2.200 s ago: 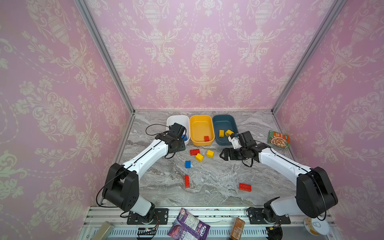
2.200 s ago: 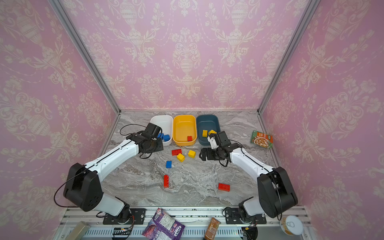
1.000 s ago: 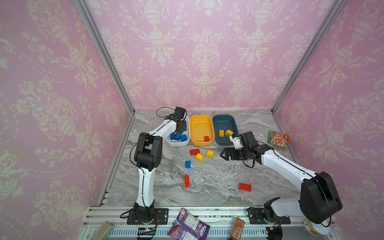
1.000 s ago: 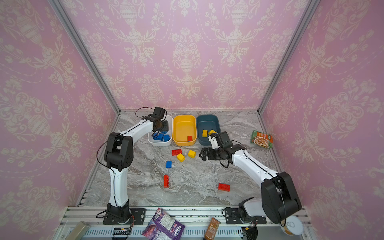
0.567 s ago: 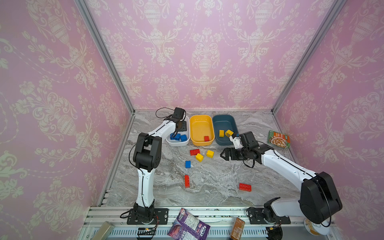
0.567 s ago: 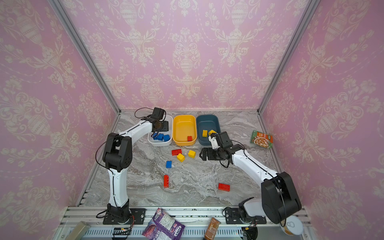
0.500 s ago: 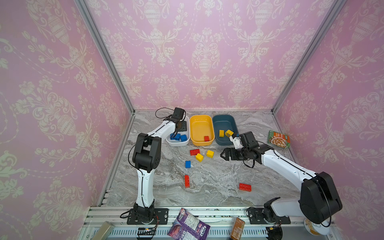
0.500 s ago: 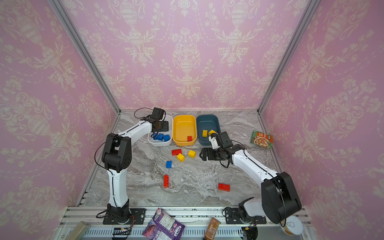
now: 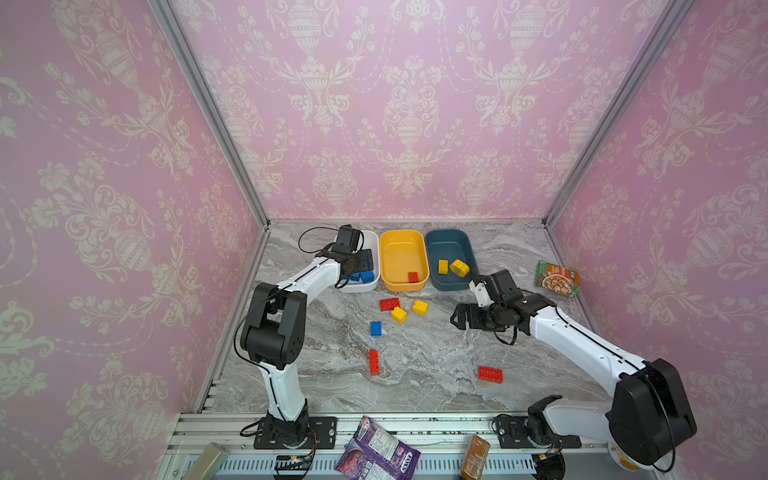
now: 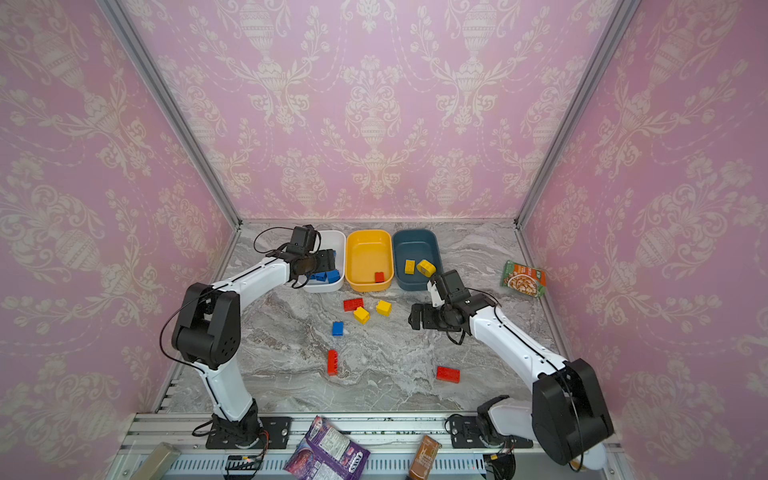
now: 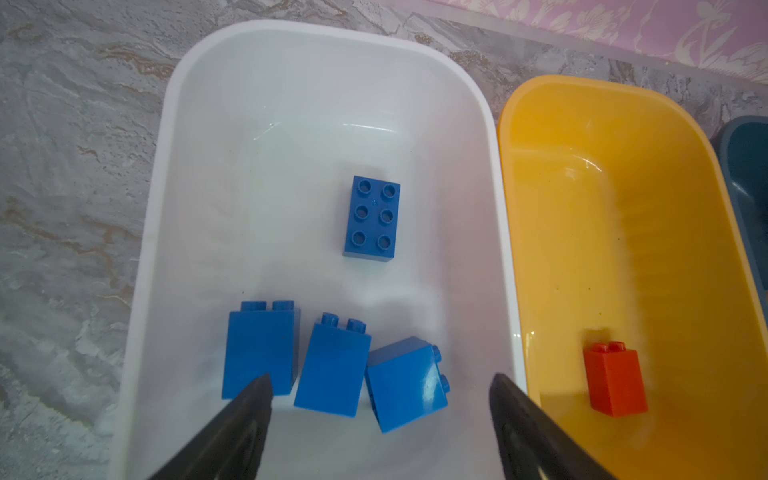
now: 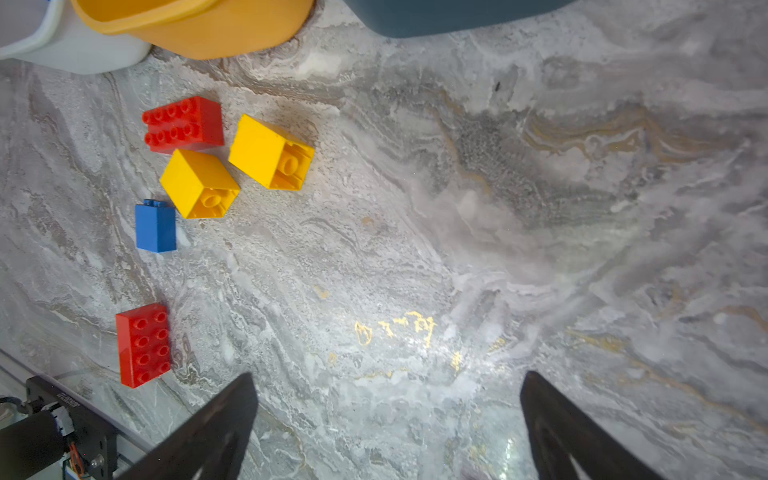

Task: Sort the legos into containers by color
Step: 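Grasp a red 2x4 brick with the right gripper while the left gripper withdraws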

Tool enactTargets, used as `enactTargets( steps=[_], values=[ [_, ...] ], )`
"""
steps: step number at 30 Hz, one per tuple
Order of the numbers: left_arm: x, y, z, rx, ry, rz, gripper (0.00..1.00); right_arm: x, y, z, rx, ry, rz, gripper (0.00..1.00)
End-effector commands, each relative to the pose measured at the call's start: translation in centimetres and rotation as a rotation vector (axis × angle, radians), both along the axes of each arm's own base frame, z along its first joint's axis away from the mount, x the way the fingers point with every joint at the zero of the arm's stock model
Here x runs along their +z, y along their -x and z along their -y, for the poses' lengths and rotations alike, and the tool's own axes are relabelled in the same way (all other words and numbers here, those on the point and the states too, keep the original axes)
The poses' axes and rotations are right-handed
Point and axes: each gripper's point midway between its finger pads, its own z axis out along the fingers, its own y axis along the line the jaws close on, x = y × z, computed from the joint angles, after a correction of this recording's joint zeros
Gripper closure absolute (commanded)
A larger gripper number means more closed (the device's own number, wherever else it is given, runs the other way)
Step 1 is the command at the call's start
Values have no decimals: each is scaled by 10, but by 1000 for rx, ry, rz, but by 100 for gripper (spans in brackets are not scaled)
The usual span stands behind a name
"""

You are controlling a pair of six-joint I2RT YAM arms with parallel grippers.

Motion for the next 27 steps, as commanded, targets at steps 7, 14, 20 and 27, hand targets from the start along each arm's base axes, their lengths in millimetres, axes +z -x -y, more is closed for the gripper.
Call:
enactTargets(
  steps=[7,14,20,27],
  values=[
    [25,35,11,-19,176,62,8,-24,53,50,-172,168,-158,0],
    [33,56,11,-21,228,67,3,-35,84,62,-233,194,-234,0],
    [43,64,12,-26,257,83,1,-43,104,62,-260,243,-270,0],
    [45,69,13,-31,269,84,1,-54,115,64,-288,284,-285,0]
  ],
)
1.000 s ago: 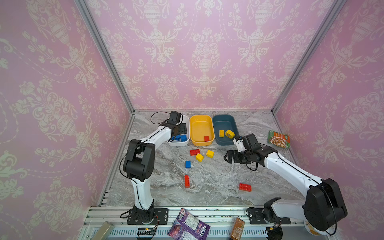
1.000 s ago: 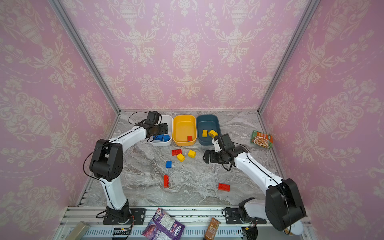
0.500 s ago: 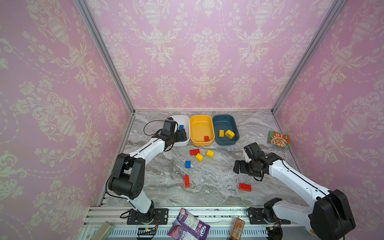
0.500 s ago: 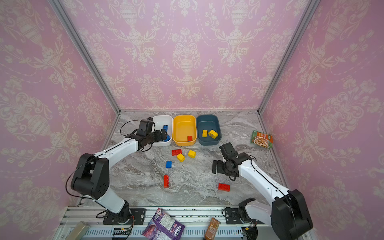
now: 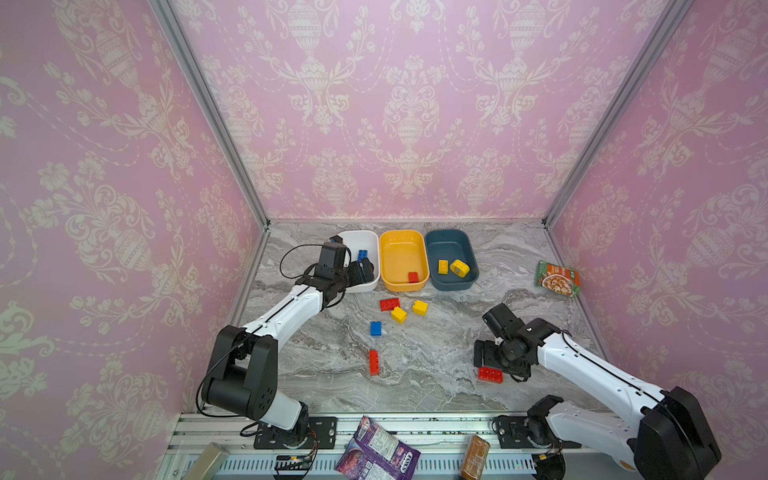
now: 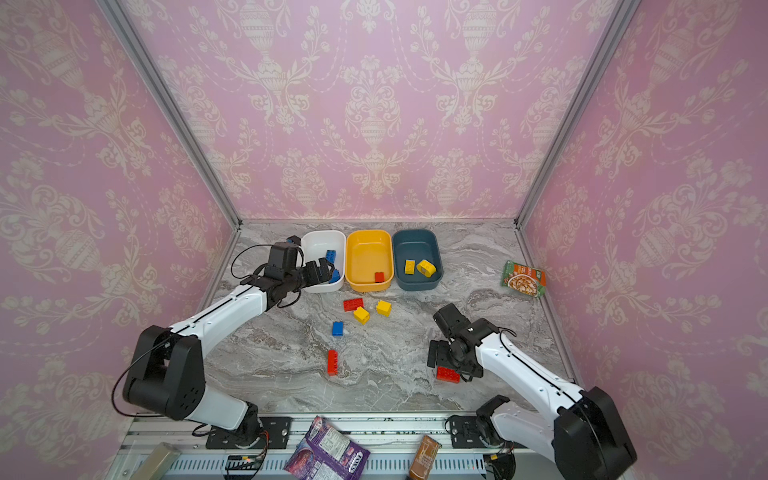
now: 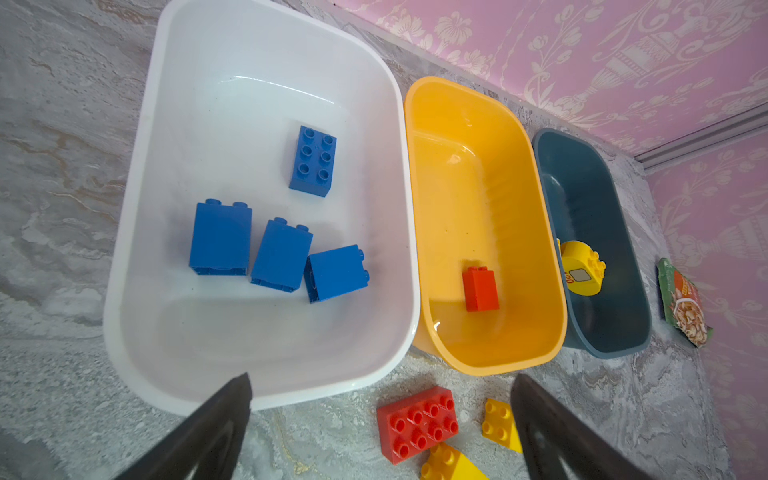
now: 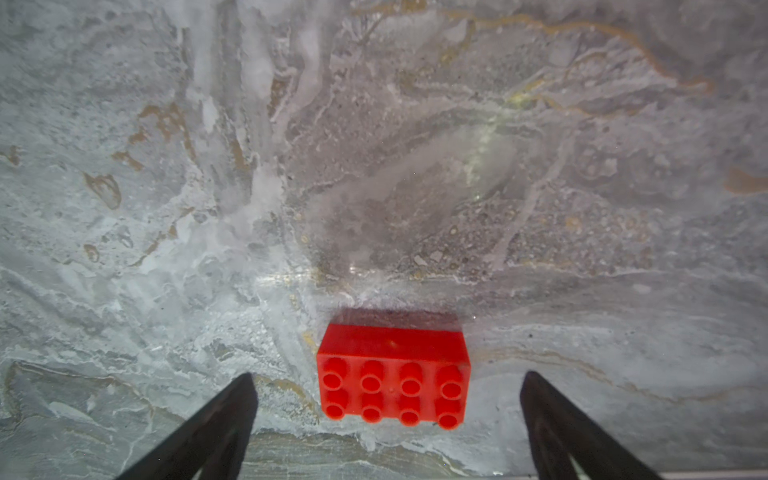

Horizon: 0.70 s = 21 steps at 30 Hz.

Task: Sort the legos into containers by color
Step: 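Grasp a red 2x4 brick with the right gripper while the left gripper withdraws, then carry the red 2x4 brick into the yellow container and open the right gripper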

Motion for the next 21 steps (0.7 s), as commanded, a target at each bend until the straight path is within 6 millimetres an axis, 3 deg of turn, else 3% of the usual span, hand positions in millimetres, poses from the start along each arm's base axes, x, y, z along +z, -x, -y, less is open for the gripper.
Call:
enactTargets(
  steps=[1,13,21],
  values=[
    [3,6,1,-6,29,1,1,-8,10,9,-57,50,-23,0],
    [0,8,0,-4,21,-9,1,-13,8,1,-54,52,-19,10],
    [1,9,0,-3,24,-5,1,-15,6,-4,-38,67,-36,12]
  ],
)
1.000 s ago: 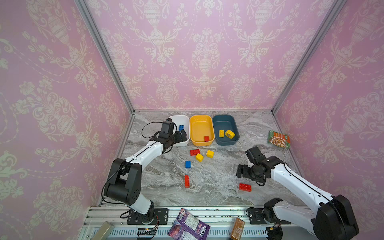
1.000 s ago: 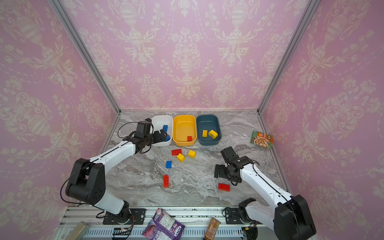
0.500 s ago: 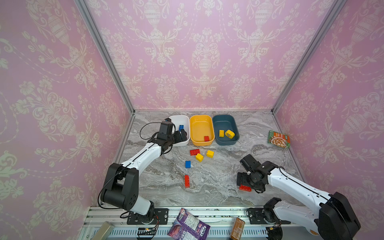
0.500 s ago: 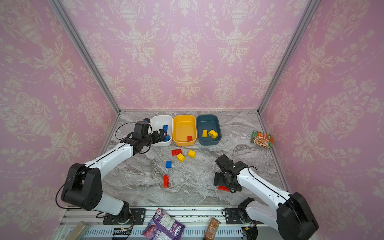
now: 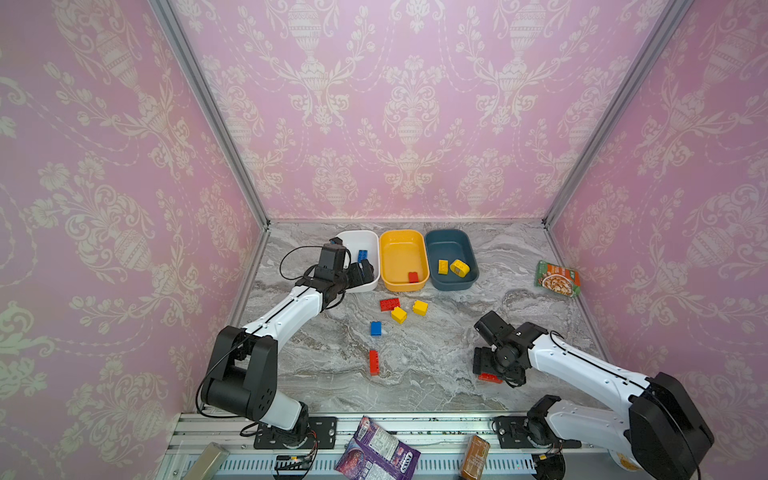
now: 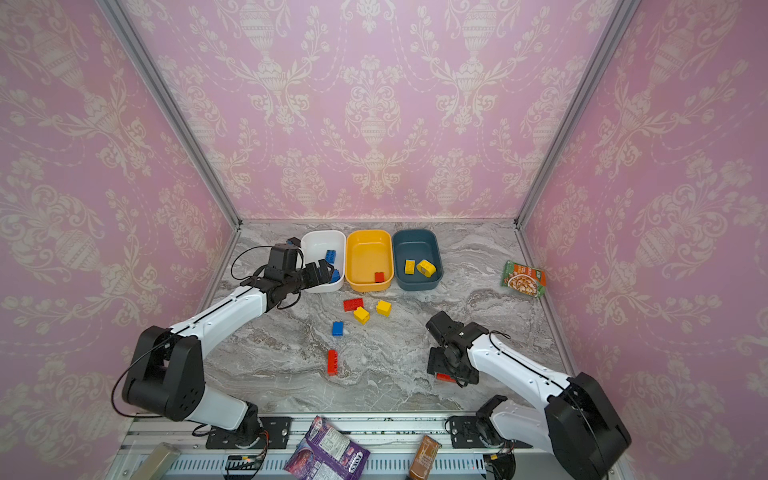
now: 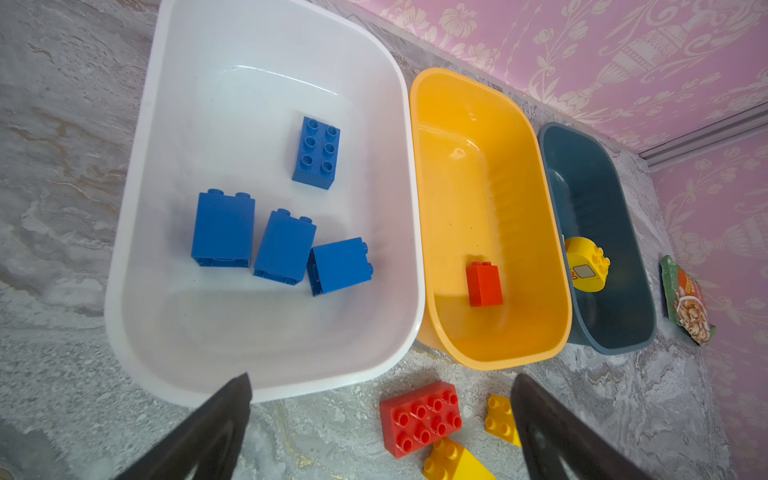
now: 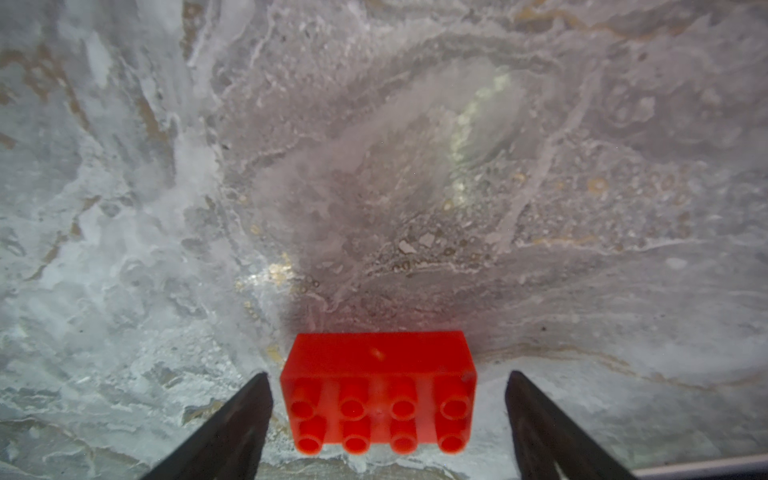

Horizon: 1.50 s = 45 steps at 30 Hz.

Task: Sort the legos into containers by color
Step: 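Carry the red 2x4 brick into the yellow container and open the right gripper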

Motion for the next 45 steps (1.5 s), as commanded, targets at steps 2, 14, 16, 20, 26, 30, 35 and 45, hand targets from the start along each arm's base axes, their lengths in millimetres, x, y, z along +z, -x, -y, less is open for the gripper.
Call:
enactTargets(
  steps=[2,14,16,20,26,30,35,45],
  values=[
    [6,6,0,-6,23,8,1,3,-6,-4,-9,17,10,13],
    [10,9,-2,-10,6,16,1,-2,-2,-2,-38,34,14,40],
    [10,9,-2,-9,13,17,1,-2,-2,-2,-38,34,13,42],
    [13,10,-2,-2,26,25,1,5,-7,-4,-31,28,39,43],
    [12,18,-4,7,38,25,1,32,-30,-14,26,19,111,43],
    [7,24,-6,16,43,15,1,51,-51,-28,78,1,159,43],
    [0,32,-9,28,50,4,1,73,-82,-49,149,-27,230,43],
    [-7,53,-14,36,62,-12,1,92,-150,-108,296,-107,336,42]
  ],
)
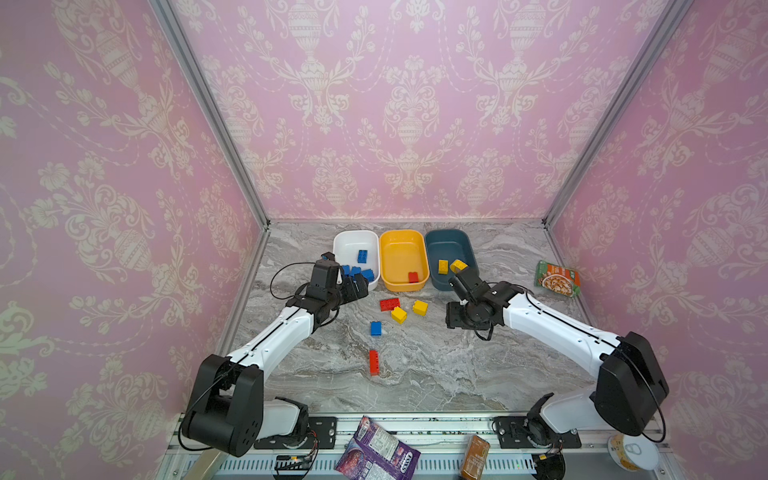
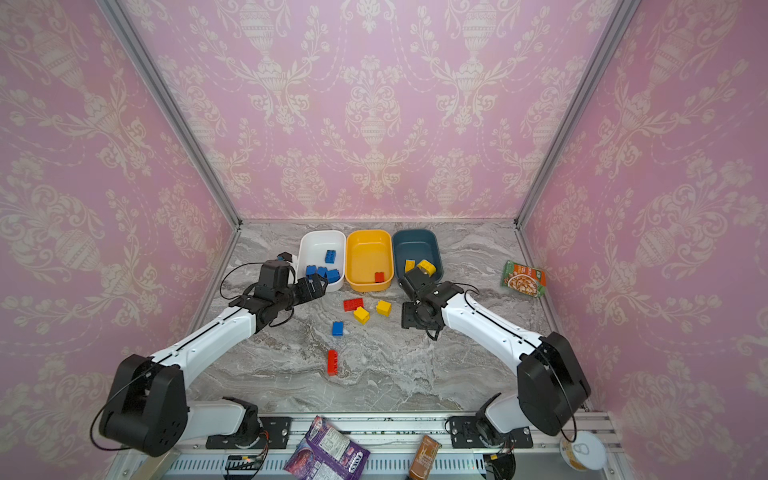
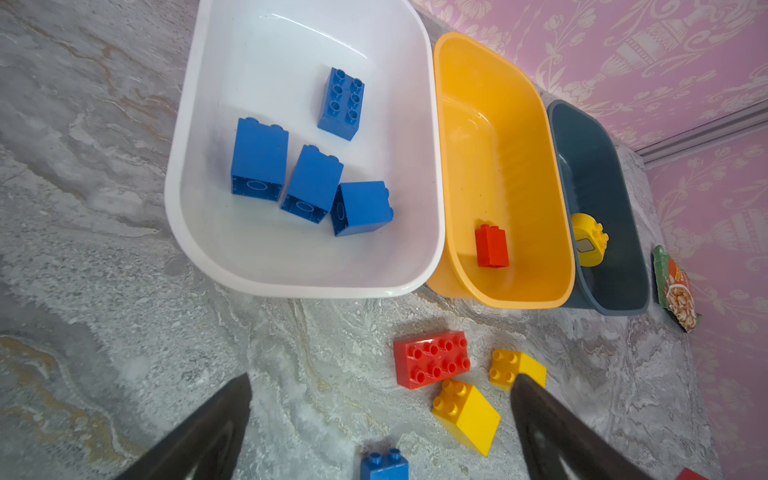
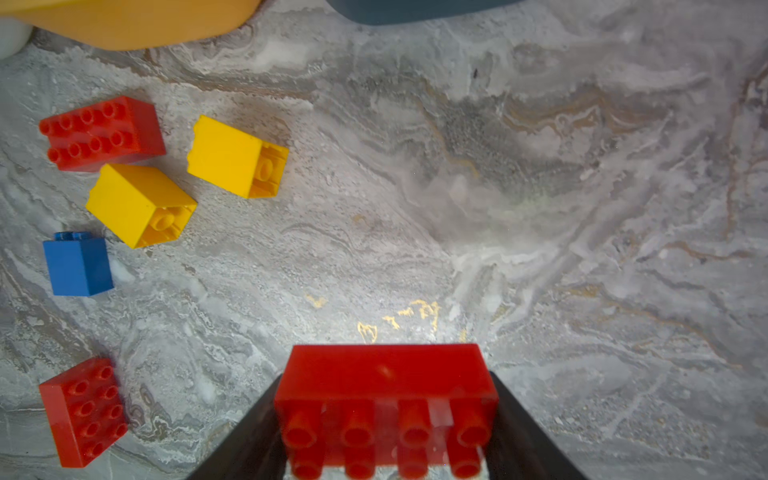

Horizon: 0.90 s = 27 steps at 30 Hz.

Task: Sort the legos into containers by color
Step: 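Carry the red 2x4 brick into the yellow container and open the right gripper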

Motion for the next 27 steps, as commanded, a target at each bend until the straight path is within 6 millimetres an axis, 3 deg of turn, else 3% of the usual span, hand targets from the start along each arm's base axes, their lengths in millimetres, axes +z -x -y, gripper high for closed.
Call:
enactTargets(
  steps=[1,7,15,21,27],
  values=[
    [0,9,-1,-1,27,-6,1,12,-25,-24,92,-28,70,42],
    [-21,22,-1,-3,40,-46,1,28,-73,-55,132,-55,171,42],
    [-25,25,-1,-1,44,-48,1,48,-126,-86,197,-52,284,41],
    [-25,26,-1,3,54,-47,1,52,-168,-106,242,-24,340,41],
    [-25,29,-3,7,52,-47,1,36,-203,-115,260,-7,351,40]
  ],
)
